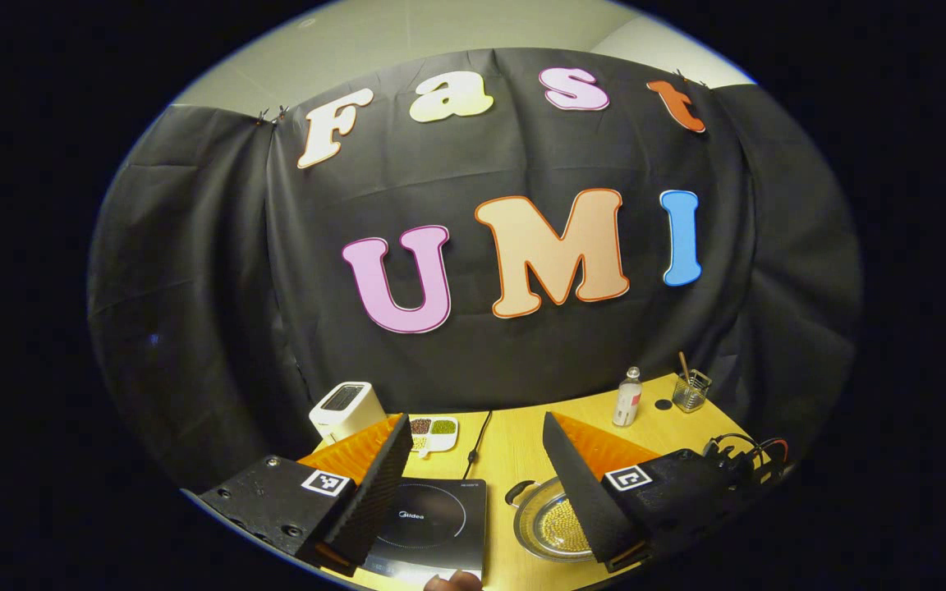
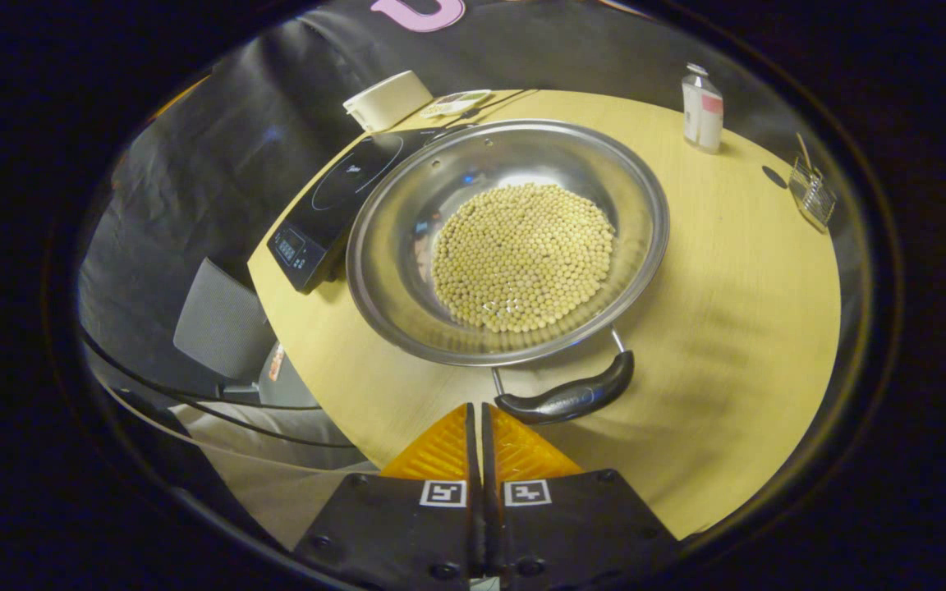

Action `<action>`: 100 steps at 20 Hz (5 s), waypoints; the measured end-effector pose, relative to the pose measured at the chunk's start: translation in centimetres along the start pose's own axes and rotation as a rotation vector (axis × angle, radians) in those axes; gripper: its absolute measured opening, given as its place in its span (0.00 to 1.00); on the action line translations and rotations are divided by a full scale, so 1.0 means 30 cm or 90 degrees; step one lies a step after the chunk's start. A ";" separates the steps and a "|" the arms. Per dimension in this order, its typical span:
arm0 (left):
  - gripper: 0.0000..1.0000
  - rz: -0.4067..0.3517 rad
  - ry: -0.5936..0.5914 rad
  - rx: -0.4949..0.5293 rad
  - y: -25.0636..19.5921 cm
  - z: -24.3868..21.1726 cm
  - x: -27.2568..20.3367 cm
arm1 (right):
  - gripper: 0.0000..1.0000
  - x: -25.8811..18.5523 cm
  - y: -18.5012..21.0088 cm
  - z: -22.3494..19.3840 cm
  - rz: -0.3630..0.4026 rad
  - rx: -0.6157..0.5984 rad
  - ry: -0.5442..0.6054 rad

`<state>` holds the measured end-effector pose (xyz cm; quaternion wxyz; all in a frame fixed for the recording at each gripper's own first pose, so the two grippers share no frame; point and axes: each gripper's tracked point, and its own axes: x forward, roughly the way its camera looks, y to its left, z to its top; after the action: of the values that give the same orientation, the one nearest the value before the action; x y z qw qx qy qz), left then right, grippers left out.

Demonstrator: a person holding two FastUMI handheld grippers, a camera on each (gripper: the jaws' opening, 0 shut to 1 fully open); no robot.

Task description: First push the handle of the pot to place it horizontally, then grasp the pot with both hands and set it on the induction cooktop.

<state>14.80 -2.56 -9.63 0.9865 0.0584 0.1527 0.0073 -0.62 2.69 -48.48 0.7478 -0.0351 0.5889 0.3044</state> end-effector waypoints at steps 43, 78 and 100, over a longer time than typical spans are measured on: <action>0.98 -0.040 0.188 -0.047 -0.080 -0.399 0.030 | 0.07 -0.085 -0.370 0.218 -0.155 0.183 -0.114; 0.98 -0.144 0.524 -0.066 -0.231 -1.173 0.311 | 0.75 0.081 -0.489 0.319 -0.351 0.230 -0.081; 0.60 -0.132 0.540 -0.154 -0.212 -1.104 0.150 | 0.53 -0.075 -0.393 0.245 -0.292 0.269 -0.137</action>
<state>9.05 -4.98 -43.09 0.8320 -0.0812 0.5464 -0.0502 11.27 -4.79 -47.81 0.8456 0.0211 0.5334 0.0011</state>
